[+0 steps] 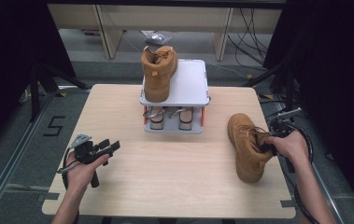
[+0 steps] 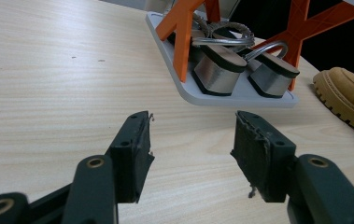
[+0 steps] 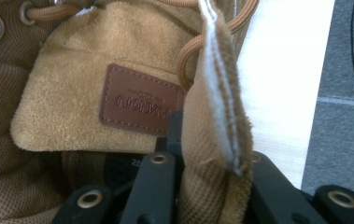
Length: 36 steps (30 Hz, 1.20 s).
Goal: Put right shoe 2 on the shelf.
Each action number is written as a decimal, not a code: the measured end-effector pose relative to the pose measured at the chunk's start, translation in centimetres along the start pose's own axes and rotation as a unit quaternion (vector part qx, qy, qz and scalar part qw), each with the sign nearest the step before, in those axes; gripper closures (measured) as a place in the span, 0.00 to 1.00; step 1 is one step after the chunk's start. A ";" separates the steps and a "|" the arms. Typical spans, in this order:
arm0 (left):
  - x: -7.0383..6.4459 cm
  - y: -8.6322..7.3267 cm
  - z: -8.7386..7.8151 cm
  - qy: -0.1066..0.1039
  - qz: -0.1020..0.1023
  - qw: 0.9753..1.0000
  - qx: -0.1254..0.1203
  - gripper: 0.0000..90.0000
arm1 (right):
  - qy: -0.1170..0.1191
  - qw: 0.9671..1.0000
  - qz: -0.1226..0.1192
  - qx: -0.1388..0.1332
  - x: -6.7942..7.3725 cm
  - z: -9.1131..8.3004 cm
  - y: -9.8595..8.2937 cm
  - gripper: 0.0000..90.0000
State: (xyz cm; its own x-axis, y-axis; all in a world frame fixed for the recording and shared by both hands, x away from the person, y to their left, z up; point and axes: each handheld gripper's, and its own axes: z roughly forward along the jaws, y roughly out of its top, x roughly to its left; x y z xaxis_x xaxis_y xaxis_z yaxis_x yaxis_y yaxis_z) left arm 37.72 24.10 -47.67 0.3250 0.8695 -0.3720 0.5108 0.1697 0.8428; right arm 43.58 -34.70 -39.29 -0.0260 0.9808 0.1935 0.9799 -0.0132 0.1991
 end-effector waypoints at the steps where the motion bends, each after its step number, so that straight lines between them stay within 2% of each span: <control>1: 0.0 0.0 -0.1 0.002 -0.003 1.000 0.000 0.51 | 0.000 1.000 0.003 -0.003 0.0 0.0 0.0 0.93; 3: 0.2 0.1 -0.1 0.003 -0.002 1.000 -0.001 0.51 | 0.002 1.000 -0.004 -0.009 -0.2 -0.1 0.1 0.93; 4: 0.2 0.1 -0.1 0.003 -0.003 1.000 -0.002 0.51 | 0.015 1.000 0.023 -0.001 0.1 -0.2 0.0 0.93; 5: 0.3 0.1 -0.2 0.003 -0.004 1.000 -0.004 0.51 | 0.016 0.999 0.030 -0.003 0.1 -0.2 0.1 0.94; 6: 0.3 0.1 -0.2 0.003 -0.003 1.000 -0.003 0.51 | 0.016 0.999 0.032 -0.016 0.0 -0.2 0.1 0.94; 8: 0.4 0.1 -0.2 0.006 -0.004 1.000 -0.003 0.51 | 0.020 0.999 0.028 -0.008 -0.3 -0.5 0.3 0.94; 9: 0.4 0.1 -0.2 0.006 -0.005 1.000 -0.003 0.51 | 0.021 0.999 0.031 -0.016 -0.3 -0.5 0.3 0.94; 10: 0.4 0.1 -0.2 0.006 -0.004 1.000 -0.003 0.51 | 0.035 0.999 0.033 -0.015 -0.5 -0.6 0.4 0.94; 11: 0.4 0.1 -0.2 0.006 -0.005 1.000 -0.003 0.51 | 0.033 0.999 0.032 -0.019 -0.5 -0.6 0.4 0.94; 12: 0.4 0.1 -0.3 0.006 -0.005 1.000 -0.004 0.51 | 0.045 0.997 0.061 -0.026 -0.4 -0.5 0.4 0.94; 13: 0.4 0.1 -0.3 0.005 -0.004 1.000 -0.003 0.51 | 0.049 0.998 0.037 -0.034 -0.8 -0.4 0.3 0.94; 14: 0.4 0.1 -0.3 0.005 -0.005 1.000 -0.003 0.51 | 0.054 0.997 0.044 -0.029 -0.8 -0.7 0.5 0.94; 15: 0.4 0.1 -0.2 0.006 -0.006 1.000 -0.004 0.51 | 0.049 0.998 0.033 -0.038 -1.0 -0.6 0.5 0.94; 16: 0.5 0.1 -0.2 0.006 -0.007 1.000 -0.004 0.51 | 0.066 0.996 0.059 -0.031 -0.7 -0.7 0.6 0.94; 17: 0.5 0.1 -0.2 0.005 -0.010 1.000 -0.007 0.51 | 0.069 0.995 0.055 -0.039 -0.7 -0.7 0.7 0.94; 18: 0.5 0.1 -0.2 0.005 -0.012 1.000 -0.007 0.50 | 0.058 0.997 0.034 -0.043 -1.0 -0.9 0.7 0.94; 19: 0.5 0.1 -0.2 0.006 -0.011 1.000 -0.006 0.50 | 0.057 0.997 0.027 -0.049 -1.0 -0.8 0.7 0.94; 20: 0.5 0.0 -0.2 0.006 -0.011 1.000 -0.006 0.50 | 0.068 0.995 0.051 -0.058 -0.6 -0.9 0.8 0.94; 21: 0.5 0.1 -0.2 0.006 -0.011 1.000 -0.007 0.50 | 0.059 0.996 0.036 -0.062 -0.8 -1.1 0.9 0.94; 23: 0.5 0.1 -0.3 0.006 -0.010 1.000 -0.007 0.51 | 0.062 0.994 0.053 -0.067 -0.5 -1.5 1.2 0.94; 24: 0.5 0.1 -0.3 0.007 -0.010 1.000 -0.005 0.51 | 0.055 0.995 0.025 -0.076 -0.9 -1.6 1.3 0.94; 25: 0.5 0.1 -0.3 0.006 -0.010 1.000 -0.007 0.51 | 0.063 0.994 0.046 -0.074 -0.7 -1.7 1.4 0.94; 26: 0.5 0.1 -0.3 0.008 -0.010 1.000 -0.005 0.51 | 0.068 0.993 0.055 -0.073 -0.6 -1.9 1.4 0.94; 27: 0.5 0.1 -0.3 0.007 -0.010 1.000 -0.005 0.51 | 0.063 0.994 0.032 -0.089 -0.9 -1.9 1.5 0.94; 28: 0.5 0.1 -0.3 0.008 -0.009 1.000 -0.005 0.51 | 0.066 0.992 0.032 -0.101 -0.9 -1.8 1.5 0.94; 29: 0.6 0.1 -0.3 0.005 -0.010 1.000 -0.007 0.51 | 0.079 0.990 0.072 -0.087 -0.3 -2.2 1.8 0.94; 30: 0.6 0.1 -0.3 0.003 -0.010 1.000 -0.007 0.51 | 0.074 0.991 0.044 -0.102 -0.7 -2.1 1.9 0.94; 31: 0.6 0.1 -0.3 0.004 -0.010 1.000 -0.007 0.51 | 0.078 0.991 0.048 -0.101 -0.6 -2.2 1.9 0.94; 32: 0.6 0.1 -0.3 0.007 -0.011 1.000 -0.007 0.51 | 0.088 0.988 0.075 -0.107 -0.1 -2.2 2.0 0.94; 33: 0.6 0.1 -0.3 0.006 -0.011 1.000 -0.007 0.51 | 0.081 0.989 0.055 -0.111 -0.3 -2.1 2.1 0.94; 35: 0.7 0.1 -0.3 0.007 -0.012 1.000 -0.006 0.51 | 0.088 0.988 0.068 -0.110 0.0 -2.2 2.3 0.94; 36: 0.7 0.0 -0.3 0.007 -0.012 1.000 -0.008 0.51 | 0.083 0.988 0.066 -0.112 0.0 -2.2 2.4 0.94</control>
State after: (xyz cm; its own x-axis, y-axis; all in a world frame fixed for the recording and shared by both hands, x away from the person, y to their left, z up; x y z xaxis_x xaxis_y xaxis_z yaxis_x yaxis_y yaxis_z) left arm 37.73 24.85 -47.76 0.3014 0.8717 -0.3864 0.5054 0.1976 0.8399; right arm 45.55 -35.19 -36.72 0.0478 0.9224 0.3833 0.9087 -0.1994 0.3667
